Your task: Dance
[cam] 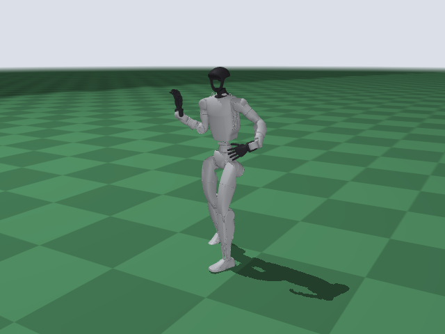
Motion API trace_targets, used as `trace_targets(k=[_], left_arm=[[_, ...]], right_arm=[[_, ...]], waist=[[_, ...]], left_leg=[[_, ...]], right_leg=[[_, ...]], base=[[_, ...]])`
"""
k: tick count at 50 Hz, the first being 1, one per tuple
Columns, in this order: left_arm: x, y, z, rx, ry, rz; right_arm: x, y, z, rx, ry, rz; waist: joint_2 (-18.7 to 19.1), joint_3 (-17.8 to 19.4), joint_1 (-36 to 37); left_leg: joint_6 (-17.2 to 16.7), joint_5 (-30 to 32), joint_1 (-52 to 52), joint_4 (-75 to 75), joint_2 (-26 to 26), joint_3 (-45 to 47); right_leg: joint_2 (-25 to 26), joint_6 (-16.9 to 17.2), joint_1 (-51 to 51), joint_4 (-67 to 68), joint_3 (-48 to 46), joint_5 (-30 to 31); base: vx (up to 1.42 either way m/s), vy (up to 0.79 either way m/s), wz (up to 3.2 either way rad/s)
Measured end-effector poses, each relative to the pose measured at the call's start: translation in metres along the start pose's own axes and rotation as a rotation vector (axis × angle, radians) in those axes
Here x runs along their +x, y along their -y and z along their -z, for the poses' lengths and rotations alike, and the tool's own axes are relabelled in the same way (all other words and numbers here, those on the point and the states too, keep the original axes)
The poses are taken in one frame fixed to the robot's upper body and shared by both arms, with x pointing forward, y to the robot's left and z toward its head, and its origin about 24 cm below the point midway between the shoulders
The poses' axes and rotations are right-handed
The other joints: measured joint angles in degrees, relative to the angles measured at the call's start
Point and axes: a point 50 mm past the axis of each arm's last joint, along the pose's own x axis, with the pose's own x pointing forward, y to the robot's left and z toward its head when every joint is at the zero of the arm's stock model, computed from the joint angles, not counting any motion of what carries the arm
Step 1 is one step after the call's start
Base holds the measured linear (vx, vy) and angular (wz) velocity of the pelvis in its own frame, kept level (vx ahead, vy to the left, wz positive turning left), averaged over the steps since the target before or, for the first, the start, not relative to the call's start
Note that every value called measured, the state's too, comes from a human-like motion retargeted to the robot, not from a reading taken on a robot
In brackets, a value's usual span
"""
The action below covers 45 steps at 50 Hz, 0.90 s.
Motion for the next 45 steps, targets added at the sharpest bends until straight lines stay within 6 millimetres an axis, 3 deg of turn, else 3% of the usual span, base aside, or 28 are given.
trace_targets(k=[5, 10, 12, 14, 16, 20, 22, 23, 24, 26, 27, 28, 30, 34, 37, 40, 42, 43, 45], left_arm=[[-0.011, 0.013, 0.010, -0.042, -0.042, -0.045], [-0.018, 0.019, 0.018, -0.115, -0.076, -0.101], [-0.022, 0.017, 0.018, -0.135, -0.113, -0.052], [-0.028, 0.014, 0.015, -0.129, -0.154, 0.022], [-0.035, 0.009, 0.009, -0.109, -0.190, 0.063], [-0.044, -0.005, -0.010, 0.010, -0.152, -0.029], [-0.047, -0.011, -0.020, 0.067, -0.096, -0.153], [-0.046, -0.012, -0.024, 0.077, -0.054, -0.218], [-0.044, -0.014, -0.028, 0.081, 0.003, -0.294], [-0.041, -0.016, -0.035, 0.076, 0.122, -0.459], [-0.037, -0.018, -0.040, 0.082, 0.197, -0.550], [-0.028, -0.021, -0.048, 0.104, 0.315, -0.657], [0.001, -0.023, -0.065, 0.146, 0.510, -0.721], [0.092, -0.028, -0.108, 0.184, 0.816, -0.695], [0.137, -0.042, -0.166, 0.235, 1.066, -0.778], [0.149, -0.064, -0.233, 0.423, 1.226, -0.966], [0.139, -0.078, -0.271, 0.598, 1.260, -1.192], [0.129, -0.084, -0.284, 0.685, 1.268, -1.307], [0.100, -0.096, -0.301, 0.843, 1.258, -1.539]], right_arm=[[-0.038, 0.012, 0.005, -0.075, -0.133, -0.111], [-0.088, 0.021, 0.005, -0.048, -0.246, -0.240], [-0.108, 0.027, 0.016, -0.008, -0.320, -0.394], [-0.126, 0.035, 0.026, 0.088, -0.375, -0.659], [-0.139, 0.047, 0.037, 0.207, -0.454, -0.975], [-0.167, 0.080, 0.043, 0.447, -0.730, -1.545], [-0.180, 0.099, 0.041, 0.537, -0.892, -1.680], [-0.186, 0.107, 0.038, 0.575, -0.964, -1.706], [-0.191, 0.112, 0.035, 0.616, -1.022, -1.712], [-0.198, 0.119, 0.031, 0.669, -1.102, -1.677], [-0.200, 0.119, 0.030, 0.681, -1.126, -1.626], [-0.201, 0.115, 0.030, 0.692, -1.136, -1.532], [-0.207, 0.104, 0.023, 0.748, -1.128, -1.437], [-0.225, 0.068, -0.008, 0.952, -1.027, -1.560], [-0.234, 0.051, -0.027, 1.065, -0.961, -1.640], [-0.239, 0.038, -0.042, 1.165, -0.927, -1.662], [-0.240, 0.031, -0.048, 1.192, -0.895, -1.676], [-0.240, 0.031, -0.049, 1.195, -0.885, -1.676], [-0.240, 0.031, -0.051, 1.189, -0.897, -1.653]], waist=[[5.43, -3.34, -0.49], [8.97, -3.34, 2.13], [9.31, -3.21, 2.27], [9.27, -3.36, 1.54], [8.51, -3.60, 0.51], [5.54, -3.84, -0.88], [3.82, -3.39, -1.05], [3.54, -3.20, -1.20], [3.06, -2.94, -1.55], [1.89, -2.38, -1.47], [1.21, -1.77, -1.23], [0.37, -0.49, -1.60], [-0.95, 1.28, -2.01], [-3.88, 1.82, 1.30], [-5.44, 0.37, -1.85], [-5.09, -1.34, -5.71], [-4.35, -2.76, -9.78], [-4.07, -3.35, -11.69], [-3.30, -4.13, -15.04]], left_leg=[[7.22, -4.36, 0.51, 8.93, -1.41, 2.55], [10.49, -7.96, 6.10, 9.32, 1.97, 13.28], [11.21, -8.64, 7.08, 8.46, 2.42, 16.87], [11.91, -9.13, 7.24, 7.42, 2.63, 20.07], [12.66, -9.11, 6.97, 5.99, 1.92, 22.49], [14.03, -8.55, 8.81, 0.63, -0.69, 28.73], [14.60, -8.47, 11.01, -2.28, -2.66, 31.95], [14.48, -8.70, 12.20, -3.69, -3.04, 33.06], [13.75, -9.58, 13.40, -4.85, -3.71, 33.78], [11.57, -11.86, 15.57, -6.44, -5.12, 34.51], [10.42, -13.04, 16.35, -6.68, -6.14, 32.54], [9.26, -14.39, 16.75, -6.30, -8.03, 26.20], [7.70, -16.48, 16.49, -4.89, -12.07, 13.70], [9.79, -14.46, 13.54, -2.30, -12.73, 19.68], [12.87, -14.91, 11.95, -0.20, -10.81, 25.29], [14.34, -16.16, 10.07, 1.85, -7.75, 30.11], [14.39, -16.02, 9.11, 1.15, -6.56, 30.94], [14.45, -15.71, 9.08, 0.42, -6.40, 31.15], [13.94, -14.58, 9.46, -1.42, -5.68, 31.35]], right_leg=[[-2.04, -1.55, -3.34, 6.15, 4.35, 6.78], [-2.65, -9.54, -13.57, 20.81, 8.01, 12.07], [-2.54, -14.82, -18.10, 26.37, 7.04, 12.90], [-2.85, -14.46, -21.33, 29.30, 3.69, 9.64], [-2.39, -11.47, -23.43, 29.84, 1.71, 5.68], [0.76, -7.10, -24.25, 25.38, -0.99, -0.16], [1.96, -7.90, -22.85, 20.59, -3.17, -0.54], [3.23, -13.17, -22.60, 18.84, -4.10, -2.93], [4.77, -15.74, -22.13, 17.26, -3.72, -4.90], [5.70, -17.45, -21.00, 15.01, -4.82, -6.44], [5.58, -16.49, -20.91, 15.11, -4.17, -5.54], [6.72, -12.64, -21.75, 16.93, 2.07, -3.31], [10.81, -11.17, -23.85, 19.91, 13.50, -0.68], [7.48, -13.61, -29.76, 26.67, 9.12, 2.22], [10.50, -9.47, -33.37, 31.30, 14.19, 8.16], [12.10, -1.96, -36.14, 32.14, 15.67, 13.34], [11.47, -1.25, -38.99, 31.65, 15.73, 9.71], [10.02, -3.48, -40.22, 30.50, 14.77, 8.41], [7.42, -12.10, -42.40, 26.49, 13.30, 7.89]], base=[[0.43, 0.25, -1.63], [0.26, 0.27, -2.61], [0.07, 0.14, -2.21], [-0.04, 0.08, -1.71], [-0.12, 0.04, -1.37], [-0.15, 0.01, -1.26], [-0.14, 0.00, -1.23], [-0.15, 0.01, -1.20], [-0.16, 0.02, -1.21], [-0.12, 0.00, -1.64], [-0.19, -0.05, -2.02], [-0.28, -0.05, -1.84], [-0.34, -0.02, -1.71], [-0.30, -0.05, -2.34], [-0.11, -0.17, -1.29], [-0.12, -0.21, -1.15], [-0.22, -0.14, -0.45], [-0.24, -0.16, -0.20], [-0.23, -0.26, -0.20]])
